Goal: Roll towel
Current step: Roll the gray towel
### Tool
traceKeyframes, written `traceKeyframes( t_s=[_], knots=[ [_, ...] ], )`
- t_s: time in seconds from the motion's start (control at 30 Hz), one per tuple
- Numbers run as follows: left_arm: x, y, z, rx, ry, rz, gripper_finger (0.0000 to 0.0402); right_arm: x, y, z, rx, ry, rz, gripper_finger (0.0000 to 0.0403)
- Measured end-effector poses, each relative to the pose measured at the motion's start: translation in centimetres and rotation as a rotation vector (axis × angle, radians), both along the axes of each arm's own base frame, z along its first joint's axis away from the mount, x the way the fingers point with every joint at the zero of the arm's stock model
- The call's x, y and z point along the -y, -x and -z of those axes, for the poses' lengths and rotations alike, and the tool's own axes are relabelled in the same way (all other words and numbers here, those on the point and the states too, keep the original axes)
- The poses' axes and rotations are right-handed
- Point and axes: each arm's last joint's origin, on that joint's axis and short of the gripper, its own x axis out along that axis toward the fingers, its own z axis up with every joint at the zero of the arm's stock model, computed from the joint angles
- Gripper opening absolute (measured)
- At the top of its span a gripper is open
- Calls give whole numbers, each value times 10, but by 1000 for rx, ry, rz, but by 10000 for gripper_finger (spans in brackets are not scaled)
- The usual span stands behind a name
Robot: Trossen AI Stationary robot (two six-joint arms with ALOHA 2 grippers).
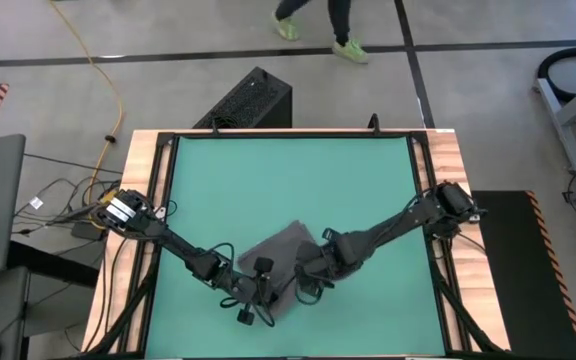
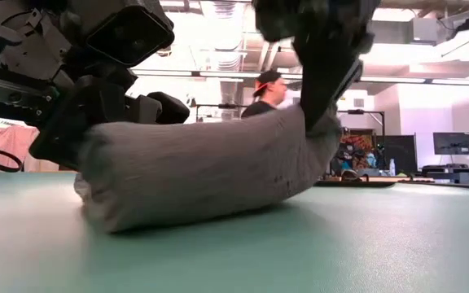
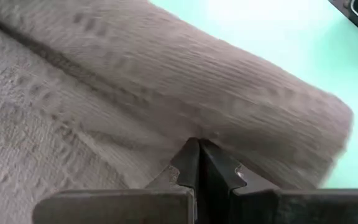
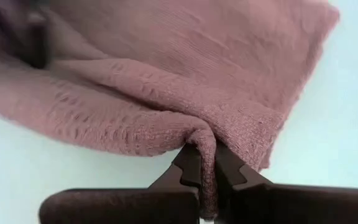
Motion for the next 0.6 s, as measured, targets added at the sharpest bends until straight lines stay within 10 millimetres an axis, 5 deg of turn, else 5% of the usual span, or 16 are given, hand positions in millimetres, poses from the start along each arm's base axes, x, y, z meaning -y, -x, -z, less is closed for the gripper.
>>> traceKeyframes(
  t_s=[0.6],
  knots=[
    [0,0,-1,0,25,-7,0,69,-26,0,0,-125,-67,22]
  ],
)
